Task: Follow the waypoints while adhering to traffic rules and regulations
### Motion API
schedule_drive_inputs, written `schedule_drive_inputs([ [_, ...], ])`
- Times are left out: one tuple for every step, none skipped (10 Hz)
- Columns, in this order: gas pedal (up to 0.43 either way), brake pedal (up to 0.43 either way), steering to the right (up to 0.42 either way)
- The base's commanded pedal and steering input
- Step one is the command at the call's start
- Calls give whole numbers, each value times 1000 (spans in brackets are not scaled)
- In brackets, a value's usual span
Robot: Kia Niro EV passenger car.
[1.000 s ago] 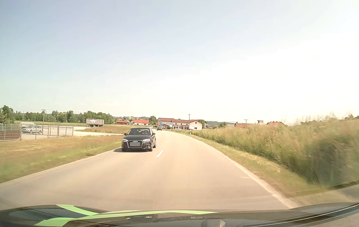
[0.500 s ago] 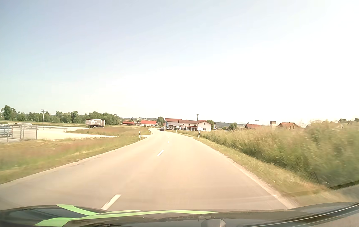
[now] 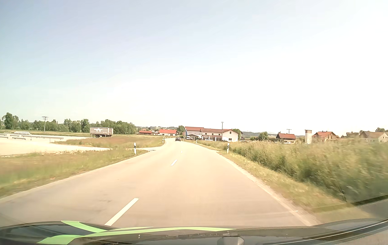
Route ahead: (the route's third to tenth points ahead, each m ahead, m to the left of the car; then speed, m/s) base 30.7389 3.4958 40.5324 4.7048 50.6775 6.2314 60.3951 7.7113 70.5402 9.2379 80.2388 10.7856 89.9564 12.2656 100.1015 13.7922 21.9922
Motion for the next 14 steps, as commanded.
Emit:
schedule_drive_inputs([
  [98, 0, -16],
  [110, 0, -17],
  [118, 0, -17],
  [130, 0, -16],
  [138, 0, -17],
  [150, 0, -17],
  [157, 0, -17],
  [157, 0, -17],
  [169, 0, -17],
  [177, 0, -18],
  [177, 0, -17],
  [177, 0, -17],
  [177, 0, -17],
  [169, 0, -17],
])
